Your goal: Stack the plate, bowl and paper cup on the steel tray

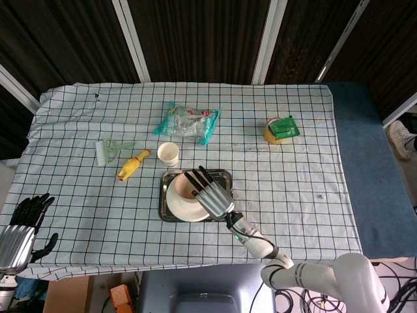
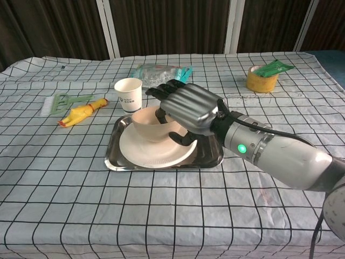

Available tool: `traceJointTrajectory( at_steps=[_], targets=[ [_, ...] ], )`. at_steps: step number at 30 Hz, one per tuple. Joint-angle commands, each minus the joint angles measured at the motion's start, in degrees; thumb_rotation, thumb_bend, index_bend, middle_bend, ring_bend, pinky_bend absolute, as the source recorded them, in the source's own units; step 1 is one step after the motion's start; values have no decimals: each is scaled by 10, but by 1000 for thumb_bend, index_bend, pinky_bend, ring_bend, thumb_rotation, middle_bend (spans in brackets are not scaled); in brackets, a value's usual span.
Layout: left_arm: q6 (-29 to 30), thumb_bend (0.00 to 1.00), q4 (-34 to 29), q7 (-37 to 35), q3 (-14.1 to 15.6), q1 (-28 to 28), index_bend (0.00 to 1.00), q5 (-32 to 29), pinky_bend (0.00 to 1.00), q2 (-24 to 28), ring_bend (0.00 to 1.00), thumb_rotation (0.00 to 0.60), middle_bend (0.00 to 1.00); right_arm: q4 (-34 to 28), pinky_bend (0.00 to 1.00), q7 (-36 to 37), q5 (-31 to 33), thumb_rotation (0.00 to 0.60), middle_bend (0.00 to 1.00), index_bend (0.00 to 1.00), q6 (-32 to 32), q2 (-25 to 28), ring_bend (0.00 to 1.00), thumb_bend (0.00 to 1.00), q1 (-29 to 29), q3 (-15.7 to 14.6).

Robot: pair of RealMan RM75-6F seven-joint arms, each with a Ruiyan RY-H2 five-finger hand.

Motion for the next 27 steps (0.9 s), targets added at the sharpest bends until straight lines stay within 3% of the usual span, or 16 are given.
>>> traceJointTrajectory(
  at_steps=[1, 7, 14, 19, 24, 27],
  targets=[
    [-1, 400, 1, -2, 0, 0, 0, 0, 48, 0, 28, 600, 30, 4, 0, 6, 2, 600, 24, 609, -2, -5, 0, 406, 2, -3],
    [-3, 400, 2, -4, 0, -1, 0, 0, 47, 1, 28, 600, 30, -4, 0, 0, 6, 600, 12, 418, -2, -1, 0, 390, 0, -8],
    [-10, 400, 1, -1, 1, -4, 0, -1, 48, 0, 28, 600, 30, -36, 0, -7, 4, 600, 0, 168, 5, 22, 0, 259, -9, -19],
    [-9, 400, 1, -1, 1, -3, 0, -2, 48, 0, 28, 600, 30, -86, 0, -14, 15, 600, 0, 86, 6, 58, 0, 237, -24, -25],
    [-9, 399, 5, -7, -2, -4, 0, -5, 48, 1, 28, 600, 30, -209, 0, -6, -3, 600, 0, 56, 80, 159, 0, 234, -88, -59],
    [2, 405, 21, -20, -8, -8, 0, 3, 48, -9, 28, 600, 30, -279, 0, -7, -22, 600, 0, 58, 157, 250, 0, 234, -156, -105]
  ],
)
